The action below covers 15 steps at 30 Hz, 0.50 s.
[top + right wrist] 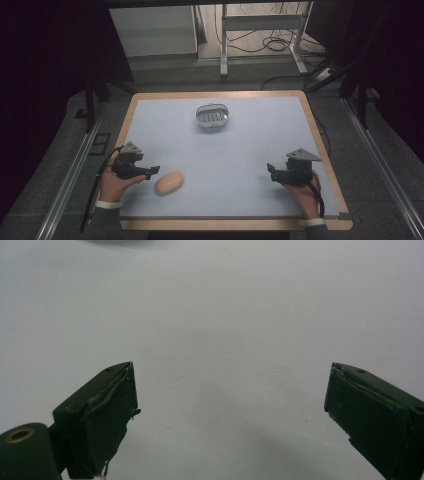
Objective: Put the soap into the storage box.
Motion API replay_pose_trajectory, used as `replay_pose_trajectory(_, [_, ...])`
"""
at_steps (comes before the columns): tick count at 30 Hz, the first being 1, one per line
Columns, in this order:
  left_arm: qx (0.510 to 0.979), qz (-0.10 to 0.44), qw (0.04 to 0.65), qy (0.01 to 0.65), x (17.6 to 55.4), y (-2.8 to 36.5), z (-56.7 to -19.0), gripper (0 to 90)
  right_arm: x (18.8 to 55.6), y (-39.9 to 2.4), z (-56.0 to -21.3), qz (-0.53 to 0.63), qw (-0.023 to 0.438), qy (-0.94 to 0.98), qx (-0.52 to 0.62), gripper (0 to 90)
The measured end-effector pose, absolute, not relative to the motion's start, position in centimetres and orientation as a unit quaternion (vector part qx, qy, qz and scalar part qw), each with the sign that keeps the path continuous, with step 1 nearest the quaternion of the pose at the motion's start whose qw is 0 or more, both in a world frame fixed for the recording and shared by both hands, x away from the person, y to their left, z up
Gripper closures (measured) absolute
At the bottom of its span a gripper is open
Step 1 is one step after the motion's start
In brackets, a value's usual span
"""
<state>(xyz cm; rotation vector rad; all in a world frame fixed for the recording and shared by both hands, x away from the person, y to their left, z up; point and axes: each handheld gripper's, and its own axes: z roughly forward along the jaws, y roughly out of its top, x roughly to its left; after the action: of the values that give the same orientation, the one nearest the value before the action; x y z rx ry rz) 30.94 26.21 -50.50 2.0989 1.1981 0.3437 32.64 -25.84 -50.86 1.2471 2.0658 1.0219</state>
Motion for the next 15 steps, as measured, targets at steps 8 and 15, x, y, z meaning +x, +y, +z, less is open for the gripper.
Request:
replay_pose_trajectory(8, [0.81, 0.136, 0.334, 0.463, 30.2, 26.1, -50.5, 14.2, 32.0, -26.7, -50.6, 0.394, 0.253, 0.756, 0.458, 8.4])
replay_pose_trajectory(15, [0.807, 0.137, 0.345, 0.46, 29.6, 26.3, -50.3, 14.4, 31.8, -26.6, -50.5, 0.397, 0.253, 0.755, 0.456, 9.2])
